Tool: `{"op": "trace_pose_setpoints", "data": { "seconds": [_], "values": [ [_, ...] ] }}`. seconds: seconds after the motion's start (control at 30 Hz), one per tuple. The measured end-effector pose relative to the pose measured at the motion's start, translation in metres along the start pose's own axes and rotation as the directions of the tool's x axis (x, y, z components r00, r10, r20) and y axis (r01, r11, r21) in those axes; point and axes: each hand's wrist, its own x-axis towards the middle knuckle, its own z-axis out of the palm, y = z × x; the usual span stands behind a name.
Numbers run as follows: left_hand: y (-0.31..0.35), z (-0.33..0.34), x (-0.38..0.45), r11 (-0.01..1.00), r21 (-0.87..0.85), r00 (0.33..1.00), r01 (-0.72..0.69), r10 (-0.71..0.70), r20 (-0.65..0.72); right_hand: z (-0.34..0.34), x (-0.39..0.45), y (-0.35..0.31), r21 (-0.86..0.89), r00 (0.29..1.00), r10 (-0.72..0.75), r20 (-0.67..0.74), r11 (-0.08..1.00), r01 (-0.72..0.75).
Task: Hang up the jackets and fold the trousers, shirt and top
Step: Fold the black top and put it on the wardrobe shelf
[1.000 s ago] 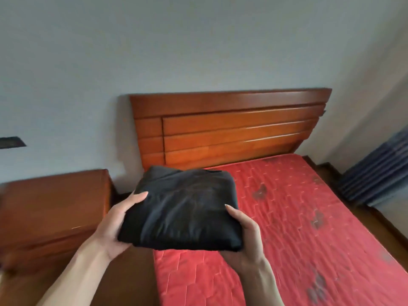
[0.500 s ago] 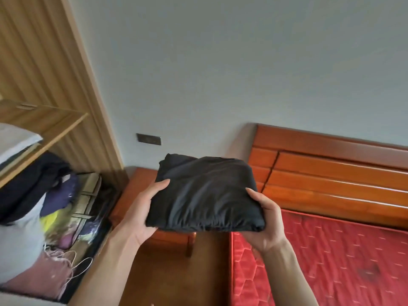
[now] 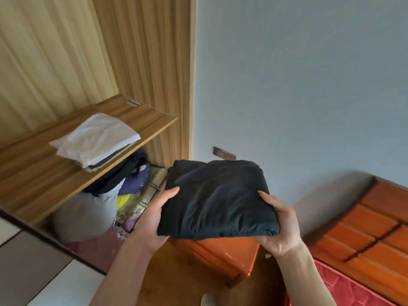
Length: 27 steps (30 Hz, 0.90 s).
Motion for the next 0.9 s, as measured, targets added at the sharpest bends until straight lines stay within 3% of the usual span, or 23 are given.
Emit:
{"op": "trace_pose_setpoints", "data": {
  "seconds": [0.13, 0.4, 0.6, 0.77, 0.9],
  "values": [
    [0.017, -0.004, 0.020, 0.996, -0.050, 0.995, -0.077, 0.074, -0.066, 0.014, 0.057, -0.019, -0.080, 1.000, 0.015, -0.025, 0.997, -0.017],
    [0.050, -0.010, 0.037, 0.968, -0.126, 0.934, -0.217, 0.169, -0.315, 0.055, 0.151, -0.049, -0.180, 0.960, 0.262, 0.096, 0.953, -0.242],
    [0.072, -0.045, 0.033, 0.921, -0.177, 0.871, -0.348, 0.247, -0.425, 0.087, 0.202, -0.022, -0.129, 0.877, 0.410, 0.252, 0.912, -0.390],
    [0.088, -0.079, 0.028, 0.919, -0.228, 0.864, -0.321, 0.185, -0.468, 0.112, 0.245, 0.005, -0.205, 0.857, 0.466, 0.220, 0.881, -0.427],
    [0.105, -0.109, 0.027, 0.906, -0.194, 0.789, -0.377, 0.205, -0.579, 0.137, 0.276, 0.029, -0.277, 0.854, 0.480, 0.204, 0.864, -0.420]
  ]
}}
